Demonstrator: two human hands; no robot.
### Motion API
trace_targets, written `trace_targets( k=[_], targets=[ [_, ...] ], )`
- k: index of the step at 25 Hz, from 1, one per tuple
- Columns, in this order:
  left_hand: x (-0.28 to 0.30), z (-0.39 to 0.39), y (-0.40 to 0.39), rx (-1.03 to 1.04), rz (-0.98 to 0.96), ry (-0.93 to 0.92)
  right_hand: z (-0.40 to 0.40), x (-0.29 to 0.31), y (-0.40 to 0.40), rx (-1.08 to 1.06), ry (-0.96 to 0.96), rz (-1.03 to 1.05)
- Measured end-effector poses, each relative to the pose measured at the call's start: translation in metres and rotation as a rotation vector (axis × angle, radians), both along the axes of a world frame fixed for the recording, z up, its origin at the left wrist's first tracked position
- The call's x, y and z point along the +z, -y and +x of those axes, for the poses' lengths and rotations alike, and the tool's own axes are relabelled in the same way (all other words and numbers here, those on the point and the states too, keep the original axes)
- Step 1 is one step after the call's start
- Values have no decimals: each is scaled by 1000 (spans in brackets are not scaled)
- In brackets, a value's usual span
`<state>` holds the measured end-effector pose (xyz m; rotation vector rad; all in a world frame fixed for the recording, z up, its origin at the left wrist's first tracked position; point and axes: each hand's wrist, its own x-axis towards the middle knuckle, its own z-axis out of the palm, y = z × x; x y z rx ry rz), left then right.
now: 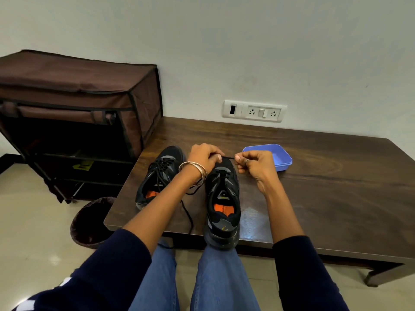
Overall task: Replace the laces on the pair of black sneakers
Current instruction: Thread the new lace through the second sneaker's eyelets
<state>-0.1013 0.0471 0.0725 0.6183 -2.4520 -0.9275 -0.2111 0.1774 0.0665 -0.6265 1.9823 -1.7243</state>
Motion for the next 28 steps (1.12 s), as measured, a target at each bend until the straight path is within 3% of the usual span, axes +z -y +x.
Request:
trace_targets(
  k=[3,6,9,13,16,19,22,28],
  targets=[
    [-4,0,-9,-65,16,-20,3,-5,4,52,-21,25],
    [-5,-5,-15,12,145,-39,8,-9,8,-4,-11,30],
    [-16,-9,-16,98,69,141,9,-22,4,-44,20,64],
    [-36,-13,-26,190,145,231,12,-48,0,309,-128,466],
    [-44,-17,-35,247,159,243,16,-66,6,217,-363,673],
    [-46,-18,-40,312,173,259,27,-75,7,31,-497,652],
    [-48,-22,-47,408,198,309,38,-80,5,-99,-498,563],
    [-58,-27,-55,478,359,256,42,-80,-1,-115,-475,487]
  ],
)
